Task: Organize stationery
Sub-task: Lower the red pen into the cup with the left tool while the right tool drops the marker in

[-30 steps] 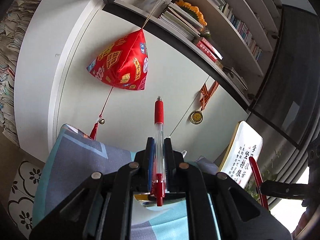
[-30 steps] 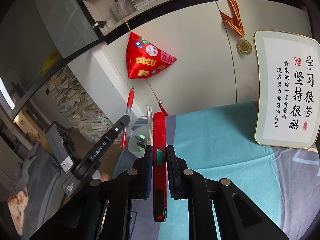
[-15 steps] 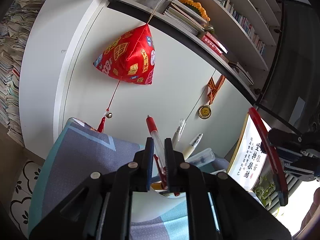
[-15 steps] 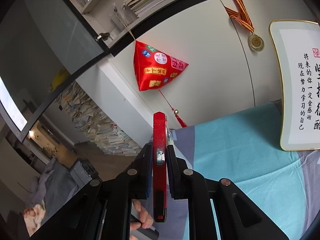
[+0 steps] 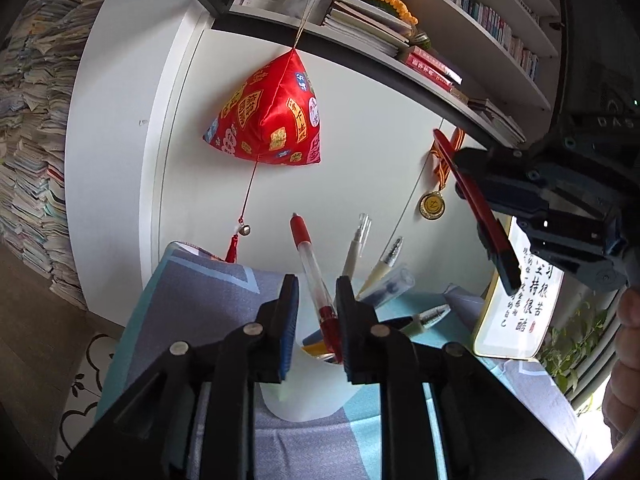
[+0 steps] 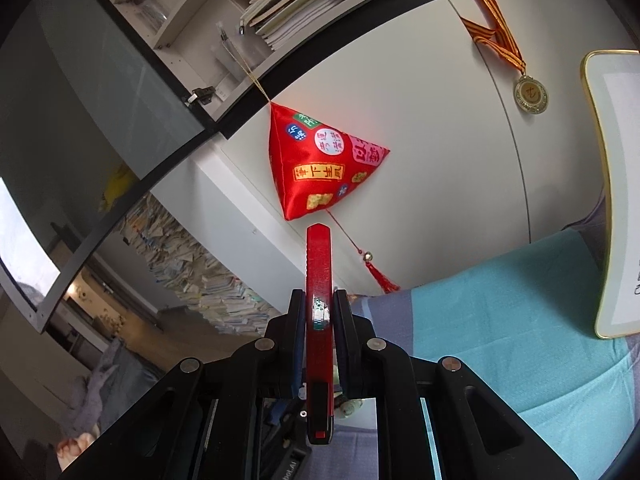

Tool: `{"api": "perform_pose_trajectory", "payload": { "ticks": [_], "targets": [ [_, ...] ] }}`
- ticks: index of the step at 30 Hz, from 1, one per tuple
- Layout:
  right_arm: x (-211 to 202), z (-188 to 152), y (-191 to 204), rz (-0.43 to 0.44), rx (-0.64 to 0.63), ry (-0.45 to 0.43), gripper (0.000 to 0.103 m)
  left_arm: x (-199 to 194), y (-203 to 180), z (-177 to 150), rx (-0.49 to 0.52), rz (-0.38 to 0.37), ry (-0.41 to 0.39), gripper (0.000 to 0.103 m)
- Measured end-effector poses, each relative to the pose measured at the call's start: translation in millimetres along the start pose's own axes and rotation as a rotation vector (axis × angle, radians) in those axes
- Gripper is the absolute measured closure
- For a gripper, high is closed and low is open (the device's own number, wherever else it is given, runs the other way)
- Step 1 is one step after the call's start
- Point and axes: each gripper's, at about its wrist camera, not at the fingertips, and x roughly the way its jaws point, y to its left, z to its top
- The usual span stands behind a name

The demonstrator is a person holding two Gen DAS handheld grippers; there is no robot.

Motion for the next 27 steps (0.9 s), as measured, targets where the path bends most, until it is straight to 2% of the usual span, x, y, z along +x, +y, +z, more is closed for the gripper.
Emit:
{"api": "perform_pose_trajectory", "payload": {
  "ticks": [4, 7, 9, 12, 14, 16, 21, 24, 27],
  "targets": [
    [15, 1, 2, 0.033, -0.021, 0.033, 0.088, 7, -13, 2, 0.080, 0.064, 0.035, 0.088],
    [19, 3, 1, 0.047, -0.053, 0.026, 0.088, 14, -22, 2, 0.141, 0.108, 0.081, 0.089],
    [23, 3, 1, 0.040, -0.102, 0.019, 0.088, 13, -22, 3, 0.134, 0.128, 0.106, 0.090],
    [31, -2, -4, 0.030, -0.138, 0.016, 0.088, 13, -15, 11, 0.081, 0.118, 0.180, 0.090],
    [35, -6, -9, 0.050, -0.136, 0.026, 0.088, 11, -8, 14, 0.028, 0.073, 0.221, 0.090],
    [34, -12, -10, 0.074, -0.157, 0.023, 0.088, 11, -4, 15, 0.001, 0.060, 0.227, 0.090],
    [30, -22, 9, -0.034, -0.340, -0.050, 0.088, 10, -8, 13, -0.001, 0.018, 0.229, 0.090],
    [26, -21, 7, -0.013, -0.329, -0.081, 0.088, 5, -11, 14, -0.003, 0.012, 0.219, 0.090],
    [29, -25, 5, -0.014, -0.328, -0.046, 0.088, 0, -4, 18, -0.056, -0.024, 0.218, 0.090]
  ]
}}
